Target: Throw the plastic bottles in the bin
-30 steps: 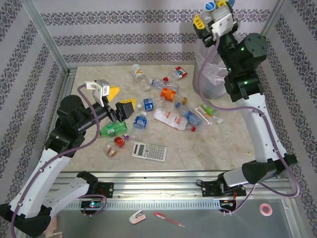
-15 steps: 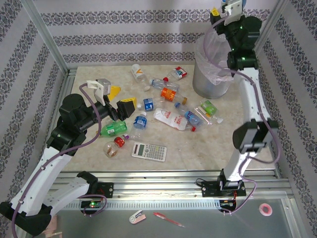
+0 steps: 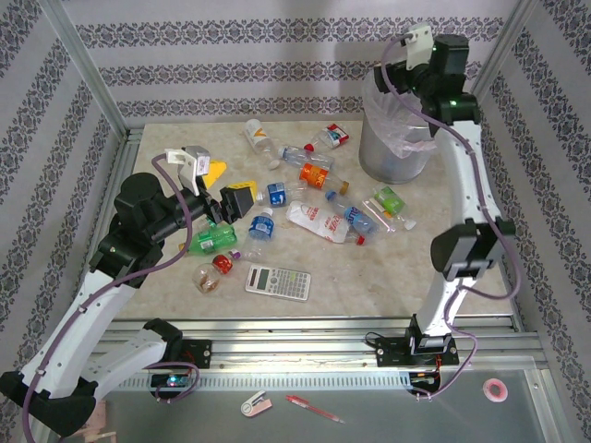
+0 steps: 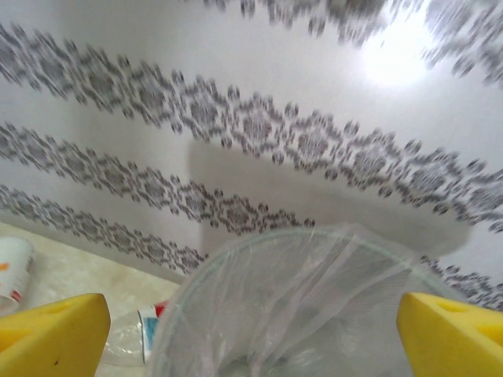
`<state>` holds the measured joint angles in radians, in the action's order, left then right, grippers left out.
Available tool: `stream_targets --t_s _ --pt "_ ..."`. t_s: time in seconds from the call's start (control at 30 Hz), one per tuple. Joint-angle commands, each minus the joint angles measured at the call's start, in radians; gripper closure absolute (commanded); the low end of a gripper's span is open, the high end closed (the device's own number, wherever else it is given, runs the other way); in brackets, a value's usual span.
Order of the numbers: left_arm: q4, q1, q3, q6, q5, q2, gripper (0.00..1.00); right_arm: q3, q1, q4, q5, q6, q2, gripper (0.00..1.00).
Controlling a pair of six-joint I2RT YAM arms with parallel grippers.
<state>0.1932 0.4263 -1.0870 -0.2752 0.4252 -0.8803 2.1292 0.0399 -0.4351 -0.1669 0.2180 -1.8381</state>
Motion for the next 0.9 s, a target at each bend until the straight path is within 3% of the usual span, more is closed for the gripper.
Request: stream_targets --t_s 0.0,0.23,0.4,0.87 --pt "-0.021 0.016 -0.033 -0.012 0.015 0.009 0.0 -0.06 0.038 -0.057 0.013 -0.011 0.125 0.05" --pt "-0.018 0.016 -0.032 -0.019 0.012 0.028 0.0 -0.243 0.08 -0.094 0.006 -0.099 0.303 0.04" --pt "-0.013 0.016 -0.028 -0.024 0.008 0.041 0.0 -0.358 0.083 -0.151 -0.077 -0.226 0.403 0.05" --pt "-0.003 0.017 -0.014 -0.022 -0.002 0.064 0.0 -0.764 0.095 -0.33 -0.157 -0.344 0.507 0.06"
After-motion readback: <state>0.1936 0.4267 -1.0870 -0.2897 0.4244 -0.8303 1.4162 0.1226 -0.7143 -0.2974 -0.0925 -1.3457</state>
